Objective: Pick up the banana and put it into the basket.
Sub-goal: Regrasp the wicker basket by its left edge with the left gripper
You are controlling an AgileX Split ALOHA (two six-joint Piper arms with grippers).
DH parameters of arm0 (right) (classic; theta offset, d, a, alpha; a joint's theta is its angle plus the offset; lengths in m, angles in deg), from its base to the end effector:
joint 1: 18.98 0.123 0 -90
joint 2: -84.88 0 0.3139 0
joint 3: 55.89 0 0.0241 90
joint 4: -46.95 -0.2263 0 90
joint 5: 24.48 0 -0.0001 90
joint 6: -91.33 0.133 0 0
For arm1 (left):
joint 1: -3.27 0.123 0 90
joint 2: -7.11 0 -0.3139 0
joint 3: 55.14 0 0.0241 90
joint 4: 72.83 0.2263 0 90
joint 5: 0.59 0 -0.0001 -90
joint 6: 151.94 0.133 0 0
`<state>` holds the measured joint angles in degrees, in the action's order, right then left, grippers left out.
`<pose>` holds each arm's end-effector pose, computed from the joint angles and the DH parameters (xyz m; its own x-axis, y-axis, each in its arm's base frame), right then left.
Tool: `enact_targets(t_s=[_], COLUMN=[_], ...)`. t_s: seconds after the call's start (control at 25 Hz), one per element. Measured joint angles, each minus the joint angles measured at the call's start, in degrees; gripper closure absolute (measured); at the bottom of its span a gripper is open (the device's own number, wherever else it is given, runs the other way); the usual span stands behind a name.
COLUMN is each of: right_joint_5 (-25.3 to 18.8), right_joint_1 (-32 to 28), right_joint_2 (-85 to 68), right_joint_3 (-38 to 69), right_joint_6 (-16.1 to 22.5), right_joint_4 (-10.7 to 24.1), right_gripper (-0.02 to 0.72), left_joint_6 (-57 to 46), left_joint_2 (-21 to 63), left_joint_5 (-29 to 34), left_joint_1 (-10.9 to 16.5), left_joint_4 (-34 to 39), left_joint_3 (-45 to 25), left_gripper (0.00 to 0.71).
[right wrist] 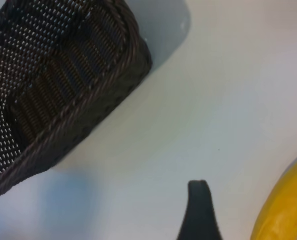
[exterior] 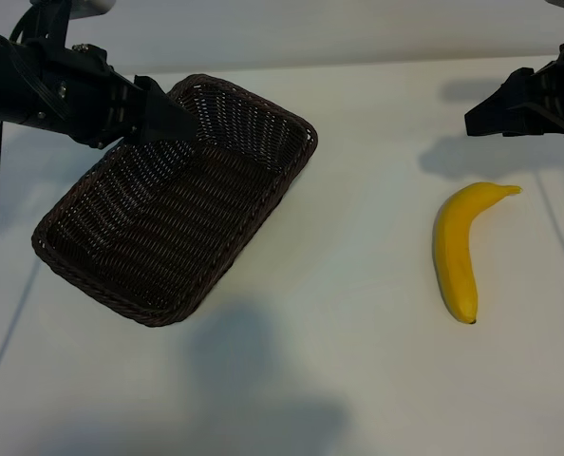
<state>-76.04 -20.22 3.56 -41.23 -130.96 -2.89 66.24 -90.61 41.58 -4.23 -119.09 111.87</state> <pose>0.3156 0.0728 0.2713 -0.8548 -0.0640 -0.5149 -0.3495 0.8045 0.4802 0.3214 -0.1074 0.2839 -0.7864 0.1100 -0.6079 0.4109 0.8279 -0.3817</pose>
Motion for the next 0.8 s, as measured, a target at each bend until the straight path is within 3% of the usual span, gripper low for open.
enact_targets(t_s=[0.8], right_joint_5=[0.0], right_joint_1=[0.0], right_joint_2=[0.0], right_joint_3=[0.0], right_joint_6=[0.02], right_joint_4=[0.05], right_gripper=[0.164], left_joint_6=[0.0], left_joint_2=[0.57], left_joint_5=[-3.42], left_joint_1=[0.0], left_joint_4=[0.05], left_joint_3=[-0.05], left_gripper=[0.164])
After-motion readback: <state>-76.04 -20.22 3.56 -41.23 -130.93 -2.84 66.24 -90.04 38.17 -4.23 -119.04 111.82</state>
